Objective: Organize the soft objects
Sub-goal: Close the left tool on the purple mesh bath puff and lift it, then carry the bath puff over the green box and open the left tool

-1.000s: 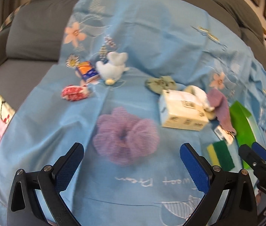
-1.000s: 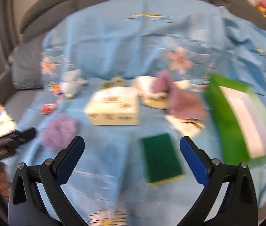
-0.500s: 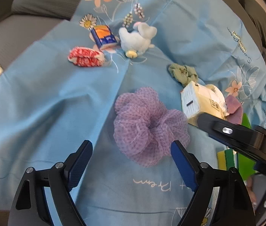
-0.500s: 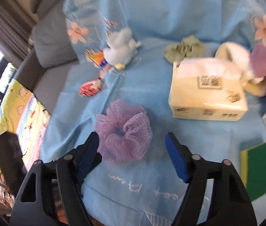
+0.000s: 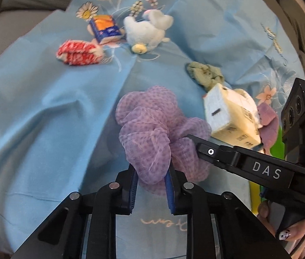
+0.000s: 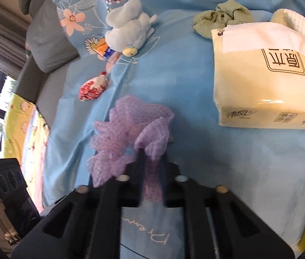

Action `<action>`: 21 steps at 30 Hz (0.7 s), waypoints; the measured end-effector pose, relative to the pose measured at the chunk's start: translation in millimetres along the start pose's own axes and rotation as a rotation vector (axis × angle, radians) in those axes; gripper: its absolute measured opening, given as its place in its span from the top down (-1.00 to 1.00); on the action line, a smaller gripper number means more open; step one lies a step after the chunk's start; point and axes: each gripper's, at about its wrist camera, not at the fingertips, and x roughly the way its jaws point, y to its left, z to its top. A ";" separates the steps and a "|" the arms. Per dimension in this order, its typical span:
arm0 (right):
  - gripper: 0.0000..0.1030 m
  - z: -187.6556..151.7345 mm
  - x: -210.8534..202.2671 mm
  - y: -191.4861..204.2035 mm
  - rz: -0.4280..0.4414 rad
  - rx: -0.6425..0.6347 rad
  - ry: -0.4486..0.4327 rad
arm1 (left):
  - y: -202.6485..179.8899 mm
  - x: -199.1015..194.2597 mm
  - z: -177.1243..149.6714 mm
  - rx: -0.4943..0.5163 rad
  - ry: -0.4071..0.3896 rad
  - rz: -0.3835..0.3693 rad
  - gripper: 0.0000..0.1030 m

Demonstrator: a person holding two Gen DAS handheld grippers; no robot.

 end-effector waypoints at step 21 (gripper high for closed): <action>0.85 -44.3 -218.2 -48.7 0.005 0.078 -0.529 | -190.6 -59.0 -0.2 0.363 -0.116 -0.260 0.55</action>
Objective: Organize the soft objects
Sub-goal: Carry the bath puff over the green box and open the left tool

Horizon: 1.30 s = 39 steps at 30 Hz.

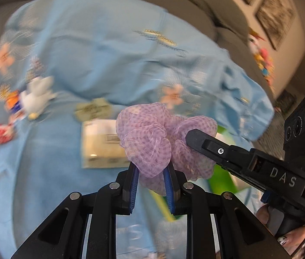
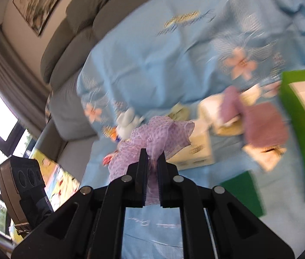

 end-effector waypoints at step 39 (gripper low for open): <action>0.60 -8.0 -138.2 -245.0 -0.449 0.377 -0.246 | -228.1 169.6 -48.0 0.394 0.279 -0.173 0.55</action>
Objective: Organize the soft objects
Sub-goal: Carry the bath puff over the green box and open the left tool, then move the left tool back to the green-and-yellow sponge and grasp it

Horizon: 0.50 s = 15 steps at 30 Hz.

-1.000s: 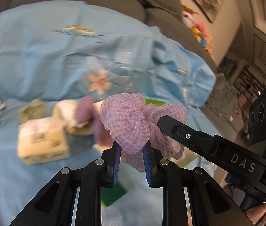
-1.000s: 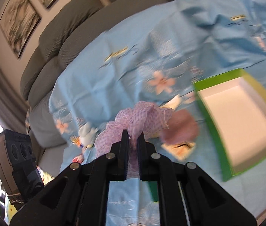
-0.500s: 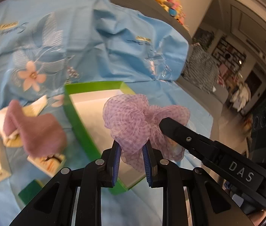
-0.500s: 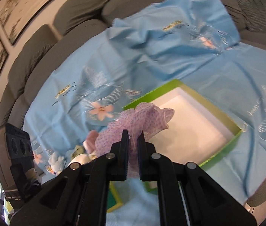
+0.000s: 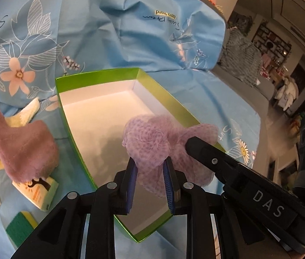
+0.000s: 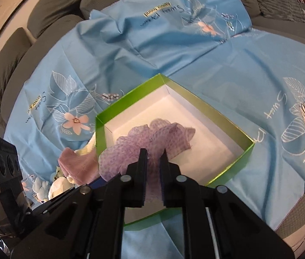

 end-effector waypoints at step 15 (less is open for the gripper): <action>-0.93 -4.5 -69.8 41.9 0.058 -0.059 -0.151 | 29.6 -82.5 -4.7 -0.060 -0.112 0.070 -0.48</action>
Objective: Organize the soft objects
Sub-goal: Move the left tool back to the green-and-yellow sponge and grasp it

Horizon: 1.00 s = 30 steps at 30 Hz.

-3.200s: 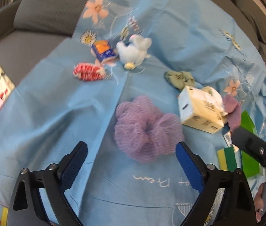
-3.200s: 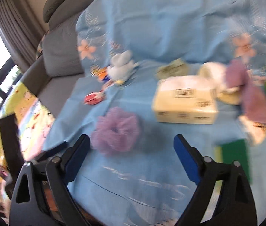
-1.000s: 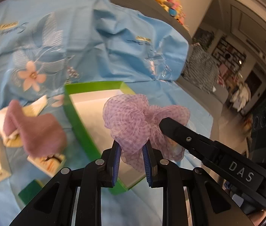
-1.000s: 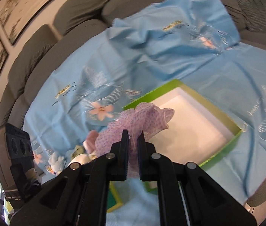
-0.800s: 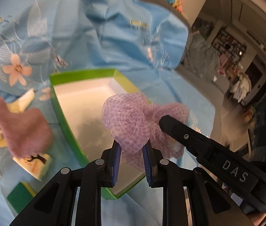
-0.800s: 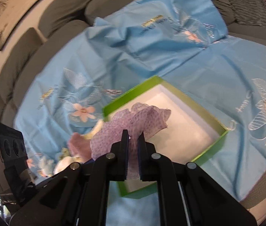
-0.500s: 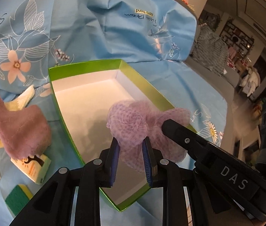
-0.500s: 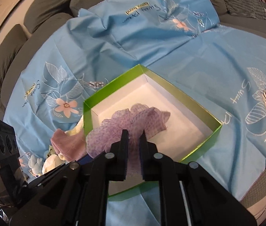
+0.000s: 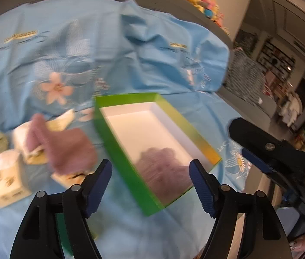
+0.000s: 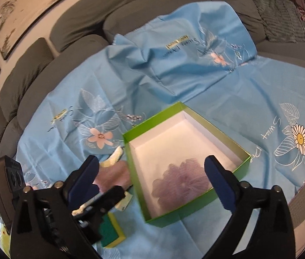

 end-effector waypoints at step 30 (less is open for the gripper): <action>-0.39 -118.6 104.0 101.1 0.144 -0.202 0.525 | 164.8 -45.3 -143.7 -0.436 0.123 0.172 -0.49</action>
